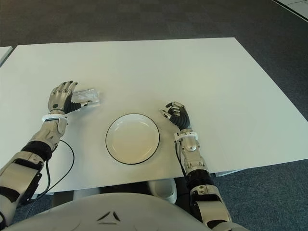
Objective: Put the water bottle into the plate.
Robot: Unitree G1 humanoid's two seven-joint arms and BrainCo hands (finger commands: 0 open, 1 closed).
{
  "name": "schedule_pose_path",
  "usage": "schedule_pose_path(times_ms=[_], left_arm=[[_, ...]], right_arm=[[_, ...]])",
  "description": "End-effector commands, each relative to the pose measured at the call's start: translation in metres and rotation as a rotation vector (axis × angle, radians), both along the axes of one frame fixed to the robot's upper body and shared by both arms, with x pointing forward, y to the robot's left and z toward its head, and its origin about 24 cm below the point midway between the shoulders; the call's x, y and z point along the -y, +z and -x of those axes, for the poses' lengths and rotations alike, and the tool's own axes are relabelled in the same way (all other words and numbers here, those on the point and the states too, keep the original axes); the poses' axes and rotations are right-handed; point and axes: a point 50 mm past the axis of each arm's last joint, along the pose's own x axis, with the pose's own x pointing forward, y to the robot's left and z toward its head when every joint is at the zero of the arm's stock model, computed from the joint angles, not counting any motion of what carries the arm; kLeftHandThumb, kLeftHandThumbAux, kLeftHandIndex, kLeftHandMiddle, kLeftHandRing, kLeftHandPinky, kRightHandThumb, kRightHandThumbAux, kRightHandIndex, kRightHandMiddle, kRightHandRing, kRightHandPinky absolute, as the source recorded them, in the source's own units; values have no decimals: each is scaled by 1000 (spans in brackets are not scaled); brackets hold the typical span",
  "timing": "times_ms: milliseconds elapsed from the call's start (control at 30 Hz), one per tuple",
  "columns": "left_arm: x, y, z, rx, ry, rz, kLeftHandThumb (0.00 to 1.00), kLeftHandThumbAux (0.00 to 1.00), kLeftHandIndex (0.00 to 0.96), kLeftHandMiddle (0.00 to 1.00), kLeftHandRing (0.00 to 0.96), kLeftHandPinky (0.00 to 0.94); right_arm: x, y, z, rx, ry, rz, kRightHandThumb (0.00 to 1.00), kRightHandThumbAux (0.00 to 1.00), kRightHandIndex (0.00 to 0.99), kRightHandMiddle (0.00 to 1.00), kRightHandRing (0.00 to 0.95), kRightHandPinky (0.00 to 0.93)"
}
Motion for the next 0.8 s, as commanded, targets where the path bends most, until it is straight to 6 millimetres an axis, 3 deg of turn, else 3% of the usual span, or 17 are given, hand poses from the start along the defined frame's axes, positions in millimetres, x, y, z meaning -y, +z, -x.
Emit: schedule_pose_path(times_ms=[33,400,800], left_arm=[[4,-5,-2,-34,-19,-31,530,222,0,0,0,0],[6,-6,-12,-100,-46,-78,464,149,0,0,0,0],[15,-17,-11,-194,-91,-126,474,153,0,0,0,0]], right_arm=[[3,-16,10,-95,-25,-13,709,728,436,696,703,721],[3,-14,10,-81,-30,-11,709,728,435,693,698,708],[3,-13,12,-66,-32,9,709,728,436,698,700,701]])
